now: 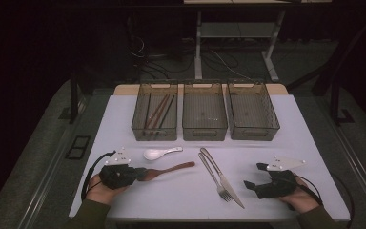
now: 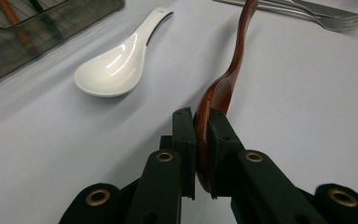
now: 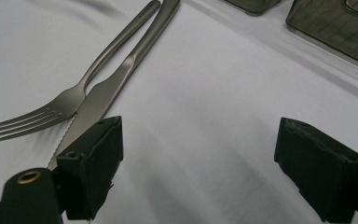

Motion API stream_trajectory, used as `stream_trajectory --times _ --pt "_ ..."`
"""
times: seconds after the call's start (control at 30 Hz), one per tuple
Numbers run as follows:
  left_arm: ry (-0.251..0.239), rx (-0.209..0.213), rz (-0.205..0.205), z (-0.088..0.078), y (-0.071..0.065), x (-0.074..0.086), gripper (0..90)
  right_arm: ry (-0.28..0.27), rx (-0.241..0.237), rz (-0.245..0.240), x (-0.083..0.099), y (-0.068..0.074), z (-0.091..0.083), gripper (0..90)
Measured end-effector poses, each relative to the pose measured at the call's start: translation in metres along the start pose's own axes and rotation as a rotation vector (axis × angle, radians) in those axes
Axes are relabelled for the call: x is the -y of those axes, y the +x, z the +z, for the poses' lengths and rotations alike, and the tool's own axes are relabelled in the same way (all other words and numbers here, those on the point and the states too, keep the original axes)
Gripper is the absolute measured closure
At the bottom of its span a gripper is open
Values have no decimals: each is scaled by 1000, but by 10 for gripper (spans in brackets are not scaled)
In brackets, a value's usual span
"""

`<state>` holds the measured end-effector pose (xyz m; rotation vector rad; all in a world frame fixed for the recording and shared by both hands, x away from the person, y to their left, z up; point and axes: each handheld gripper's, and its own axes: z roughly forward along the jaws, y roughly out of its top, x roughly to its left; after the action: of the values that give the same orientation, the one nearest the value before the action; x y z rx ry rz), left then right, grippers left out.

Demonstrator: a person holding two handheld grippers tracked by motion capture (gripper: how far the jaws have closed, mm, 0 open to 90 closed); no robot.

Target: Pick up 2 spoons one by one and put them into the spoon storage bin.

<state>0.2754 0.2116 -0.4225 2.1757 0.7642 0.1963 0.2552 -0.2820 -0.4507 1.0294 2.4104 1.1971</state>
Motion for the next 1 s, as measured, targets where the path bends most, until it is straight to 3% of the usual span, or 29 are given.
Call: stream_trajectory --times 0.2,0.4,0.67,1.0 --pt "-25 -4 -10 0 0 -5 826 -12 -9 -4 -2 2 1 103" --pt "-40 -4 -26 -1 2 -10 826 -22 8 19 -3 3 4 102" --pt "-81 -13 -41 2 2 -21 827 -7 8 8 -4 4 8 103" --pt "-122 -58 -35 12 4 -43 827 -5 11 4 -4 4 7 103"
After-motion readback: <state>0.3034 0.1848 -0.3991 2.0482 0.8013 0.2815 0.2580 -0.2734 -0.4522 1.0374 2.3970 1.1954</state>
